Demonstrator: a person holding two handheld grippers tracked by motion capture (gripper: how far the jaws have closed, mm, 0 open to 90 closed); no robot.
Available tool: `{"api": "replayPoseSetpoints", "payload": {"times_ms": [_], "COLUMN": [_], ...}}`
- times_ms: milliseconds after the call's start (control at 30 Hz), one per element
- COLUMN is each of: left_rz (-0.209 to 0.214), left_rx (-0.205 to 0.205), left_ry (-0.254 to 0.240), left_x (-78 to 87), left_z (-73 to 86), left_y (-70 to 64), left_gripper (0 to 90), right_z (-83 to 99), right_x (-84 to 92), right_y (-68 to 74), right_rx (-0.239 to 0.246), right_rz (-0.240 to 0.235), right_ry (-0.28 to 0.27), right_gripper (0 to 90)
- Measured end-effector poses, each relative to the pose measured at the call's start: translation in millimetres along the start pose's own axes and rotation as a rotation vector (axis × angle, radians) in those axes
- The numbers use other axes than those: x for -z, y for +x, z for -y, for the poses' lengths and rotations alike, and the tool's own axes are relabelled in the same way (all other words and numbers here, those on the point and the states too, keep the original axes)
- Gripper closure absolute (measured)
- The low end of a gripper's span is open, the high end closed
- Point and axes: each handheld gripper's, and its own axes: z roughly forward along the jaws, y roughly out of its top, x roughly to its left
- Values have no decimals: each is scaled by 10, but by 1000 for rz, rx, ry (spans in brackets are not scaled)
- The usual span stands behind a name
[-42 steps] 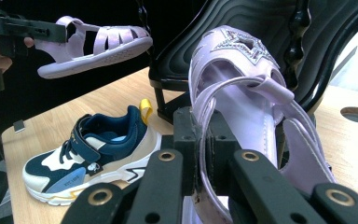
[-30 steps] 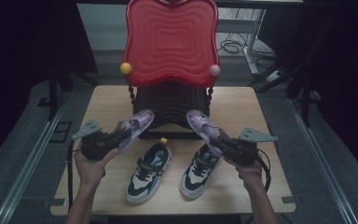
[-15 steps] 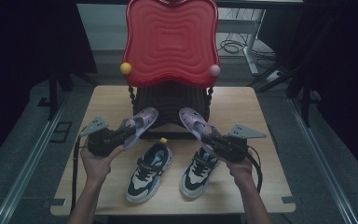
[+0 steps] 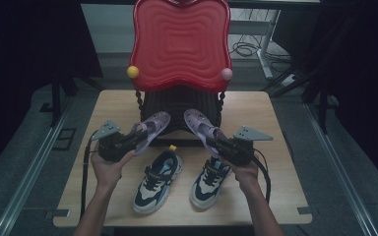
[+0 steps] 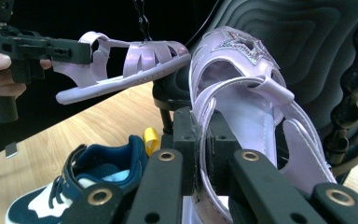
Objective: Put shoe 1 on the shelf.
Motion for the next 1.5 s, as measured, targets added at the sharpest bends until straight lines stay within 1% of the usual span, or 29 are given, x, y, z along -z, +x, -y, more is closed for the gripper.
{"api": "replayPoseSetpoints", "payload": {"times_ms": [333,567,600,733,833,933,1000,1100,1167,1200,1267,1367,1500], "left_rz": [-2,-5,-7,-17,-21,-23,-27,-27,-30,-32,-36,-38,-52], "left_rx": [-6,-1,-3,-14,-14,-14,-22,-27,-31,-34,-41,-44,-50], "left_ry": [-9,-18,-19,-25,-32,-38,-44,-50,-52,-56,-57,-61,-75], "left_x": [-112,-190,-202,-250,-280,-301,-342,-374,-387,-408,-429,-452,-508], "left_z": [-64,-105,-114,-149,-166,-175,-198,-218,-226,-233,-239,-244,-257], "left_y": [-4,9,11,13,19,24,26,27,25,22,21,22,25], "left_gripper": [860,860,860,859,859,859,859,859,859,859,859,859,859], "right_z": [-32,-63,-77,-101,-121,-133,-155,-181,-187,-205,-215,-225,-234], "right_x": [-142,-234,-266,-311,-345,-368,-404,-441,-449,-464,-476,-492,-513], "right_y": [-3,4,8,-7,-16,-23,-26,-26,-27,-30,-35,-46,-62], "right_rx": [-20,-16,-16,-22,-16,-21,-25,-17,-14,-6,-2,-4,-8], "right_rz": [18,22,33,48,63,68,74,91,96,109,117,131,146], "right_ry": [-3,1,2,-2,-5,-8,-11,-16,-17,-22,-27,-32,-42], "right_gripper": [847,847,846,847,847,847,847,847,847,847,847,847,847]}}
